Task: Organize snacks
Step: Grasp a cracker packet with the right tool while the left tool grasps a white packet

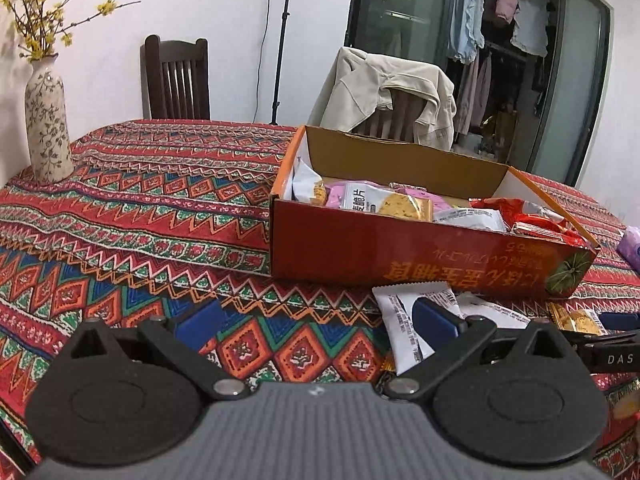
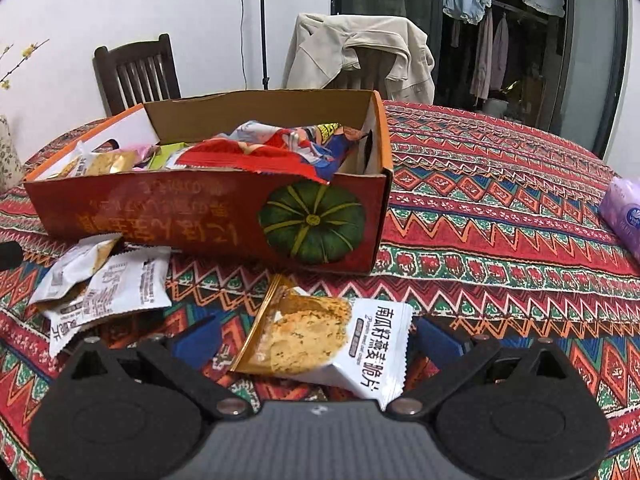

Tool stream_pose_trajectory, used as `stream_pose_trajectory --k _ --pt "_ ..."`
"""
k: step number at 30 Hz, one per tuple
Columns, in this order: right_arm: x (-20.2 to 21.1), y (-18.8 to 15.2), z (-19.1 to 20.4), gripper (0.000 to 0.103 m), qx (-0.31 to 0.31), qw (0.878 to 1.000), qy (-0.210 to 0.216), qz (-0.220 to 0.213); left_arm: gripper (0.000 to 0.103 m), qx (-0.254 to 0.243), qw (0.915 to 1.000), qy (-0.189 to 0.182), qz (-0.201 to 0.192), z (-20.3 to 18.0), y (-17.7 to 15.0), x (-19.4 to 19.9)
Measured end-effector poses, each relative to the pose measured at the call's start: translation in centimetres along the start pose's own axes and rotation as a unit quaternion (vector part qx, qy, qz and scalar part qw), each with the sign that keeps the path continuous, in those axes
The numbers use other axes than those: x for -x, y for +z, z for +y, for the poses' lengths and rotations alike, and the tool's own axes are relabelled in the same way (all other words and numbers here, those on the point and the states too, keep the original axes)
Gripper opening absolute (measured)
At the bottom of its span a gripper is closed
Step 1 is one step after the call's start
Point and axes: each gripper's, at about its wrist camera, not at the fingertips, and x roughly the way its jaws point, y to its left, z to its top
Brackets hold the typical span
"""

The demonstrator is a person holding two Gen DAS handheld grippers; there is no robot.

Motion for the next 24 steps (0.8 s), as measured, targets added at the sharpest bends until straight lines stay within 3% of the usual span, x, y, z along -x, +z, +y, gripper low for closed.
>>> stream_pose_trajectory --k 9,14,17,24 --pt "0.4 -0.1 -0.3 0.103 0.002 1.0 0.008 -0.007 0.103 0.003 1.0 -0.006 0.002 0.0 -0.2 -0.1" --pt "1.3 -0.5 0.2 0.076 0.013 0.999 0.019 -0.028 0.103 0.007 0.9999 -0.007 0.003 0.1 -0.2 -0.2" --pt "1.7 -0.6 0.5 0.065 0.022 0.999 0.027 -0.034 0.103 0.011 0.9999 -0.007 0.001 0.3 -0.2 -0.1" --pt "2.5 -0.8 0.3 0.059 0.017 0.998 0.03 -0.052 0.103 0.002 1.0 -0.001 0.005 -0.3 -0.1 0.0"
